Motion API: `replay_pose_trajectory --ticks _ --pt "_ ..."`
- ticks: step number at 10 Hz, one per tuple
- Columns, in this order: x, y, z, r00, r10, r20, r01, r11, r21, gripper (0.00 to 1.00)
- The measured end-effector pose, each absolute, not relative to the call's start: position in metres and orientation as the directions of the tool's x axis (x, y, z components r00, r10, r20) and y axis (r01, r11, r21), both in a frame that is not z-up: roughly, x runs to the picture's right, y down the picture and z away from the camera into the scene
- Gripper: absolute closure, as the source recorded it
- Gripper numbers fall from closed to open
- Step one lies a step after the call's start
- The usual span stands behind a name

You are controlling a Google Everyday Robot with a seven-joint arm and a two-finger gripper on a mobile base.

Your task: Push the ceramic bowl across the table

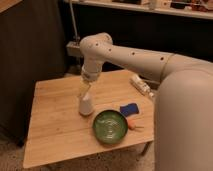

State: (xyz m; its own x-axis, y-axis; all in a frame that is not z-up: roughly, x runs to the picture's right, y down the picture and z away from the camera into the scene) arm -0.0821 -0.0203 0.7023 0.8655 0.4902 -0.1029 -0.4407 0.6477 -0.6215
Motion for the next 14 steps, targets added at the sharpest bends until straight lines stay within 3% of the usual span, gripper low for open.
replay_pose_trajectory --ticks 1,2,4,5,11,14 --pt "-0.075 -0.026 0.684 0.87 0.484 -0.096 -0.438 0.666 -0.604 0.25" --pt "-0.055 -0.032 0.657 0.871 0.481 -0.096 -0.443 0.686 -0.578 0.39" --pt "-0.034 -0.036 0.637 0.857 0.505 -0.105 -0.47 0.68 -0.564 0.57" --pt "-0.032 -0.036 0.636 0.854 0.509 -0.106 -0.474 0.678 -0.562 0.61" --pt "-0.043 -0.031 0.628 0.852 0.516 -0.089 -0.477 0.695 -0.538 0.62" --pt "-0.034 0.016 0.635 0.827 0.549 -0.122 -0.524 0.674 -0.521 0.62"
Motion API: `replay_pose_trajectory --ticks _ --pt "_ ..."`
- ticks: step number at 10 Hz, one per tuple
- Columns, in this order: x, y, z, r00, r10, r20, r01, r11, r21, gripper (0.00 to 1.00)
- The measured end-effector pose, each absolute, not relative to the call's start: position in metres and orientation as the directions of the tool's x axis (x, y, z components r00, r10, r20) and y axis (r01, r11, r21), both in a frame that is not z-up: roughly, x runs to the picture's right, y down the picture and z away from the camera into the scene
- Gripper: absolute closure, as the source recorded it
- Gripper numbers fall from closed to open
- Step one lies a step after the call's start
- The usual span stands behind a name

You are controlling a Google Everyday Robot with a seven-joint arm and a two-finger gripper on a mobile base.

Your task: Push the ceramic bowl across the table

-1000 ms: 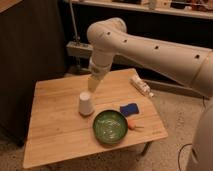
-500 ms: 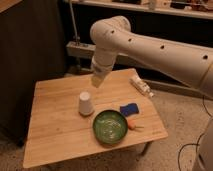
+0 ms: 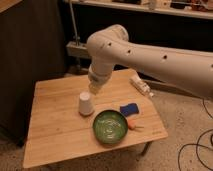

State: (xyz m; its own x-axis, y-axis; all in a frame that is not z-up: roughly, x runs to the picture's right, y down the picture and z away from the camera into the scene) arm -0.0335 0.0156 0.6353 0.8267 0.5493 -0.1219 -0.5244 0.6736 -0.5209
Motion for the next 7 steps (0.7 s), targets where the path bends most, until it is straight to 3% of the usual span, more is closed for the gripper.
replay_pose_trajectory --ticks 7 --pt "0.004 0.159 0.743 0.748 0.621 -0.233 -0.589 0.46 -0.664 0.62"
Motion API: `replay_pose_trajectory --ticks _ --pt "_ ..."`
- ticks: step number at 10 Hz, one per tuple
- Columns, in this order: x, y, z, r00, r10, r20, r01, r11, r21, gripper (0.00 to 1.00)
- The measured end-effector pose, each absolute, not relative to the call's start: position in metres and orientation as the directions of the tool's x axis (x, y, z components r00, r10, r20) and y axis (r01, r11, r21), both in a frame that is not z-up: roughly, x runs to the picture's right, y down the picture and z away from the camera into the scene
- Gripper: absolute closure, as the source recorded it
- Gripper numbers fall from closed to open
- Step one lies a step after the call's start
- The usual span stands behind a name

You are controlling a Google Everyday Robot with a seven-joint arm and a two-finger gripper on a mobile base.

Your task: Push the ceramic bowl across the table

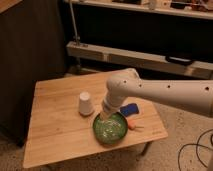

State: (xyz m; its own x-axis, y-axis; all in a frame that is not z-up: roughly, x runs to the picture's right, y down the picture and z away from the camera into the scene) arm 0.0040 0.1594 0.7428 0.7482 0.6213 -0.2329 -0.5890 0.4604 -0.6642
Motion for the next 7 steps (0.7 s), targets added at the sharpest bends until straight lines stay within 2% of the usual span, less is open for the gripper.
replay_pose_trajectory --ticks 3,7 --pt "0.013 0.179 0.766 0.733 0.627 -0.266 -0.587 0.383 -0.714 0.62" --pt "-0.011 0.189 0.773 0.767 0.6 -0.227 -0.527 0.387 -0.757 0.62"
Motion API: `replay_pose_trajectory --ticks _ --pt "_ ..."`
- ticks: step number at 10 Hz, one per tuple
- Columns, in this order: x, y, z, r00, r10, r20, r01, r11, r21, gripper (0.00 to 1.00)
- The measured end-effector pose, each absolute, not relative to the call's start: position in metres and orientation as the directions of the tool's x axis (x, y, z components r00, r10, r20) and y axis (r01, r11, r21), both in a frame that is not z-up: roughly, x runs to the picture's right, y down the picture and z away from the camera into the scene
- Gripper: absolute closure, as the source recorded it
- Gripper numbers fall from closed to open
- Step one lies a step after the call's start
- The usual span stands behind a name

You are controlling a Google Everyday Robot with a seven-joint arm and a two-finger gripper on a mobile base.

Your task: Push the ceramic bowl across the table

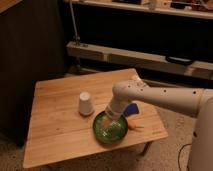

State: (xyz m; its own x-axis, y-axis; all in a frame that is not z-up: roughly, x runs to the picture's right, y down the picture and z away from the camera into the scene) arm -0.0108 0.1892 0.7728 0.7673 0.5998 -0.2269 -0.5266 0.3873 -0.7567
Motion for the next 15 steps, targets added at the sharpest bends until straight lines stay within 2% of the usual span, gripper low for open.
replay_pose_trajectory --ticks 7,10,15 --pt "-0.04 0.201 0.797 0.817 0.512 -0.265 -0.514 0.438 -0.738 0.62" --pt "-0.02 0.181 0.82 0.744 0.52 -0.42 -0.646 0.402 -0.649 0.62" --pt "0.027 0.173 0.843 0.636 0.532 -0.559 -0.766 0.347 -0.541 0.62"
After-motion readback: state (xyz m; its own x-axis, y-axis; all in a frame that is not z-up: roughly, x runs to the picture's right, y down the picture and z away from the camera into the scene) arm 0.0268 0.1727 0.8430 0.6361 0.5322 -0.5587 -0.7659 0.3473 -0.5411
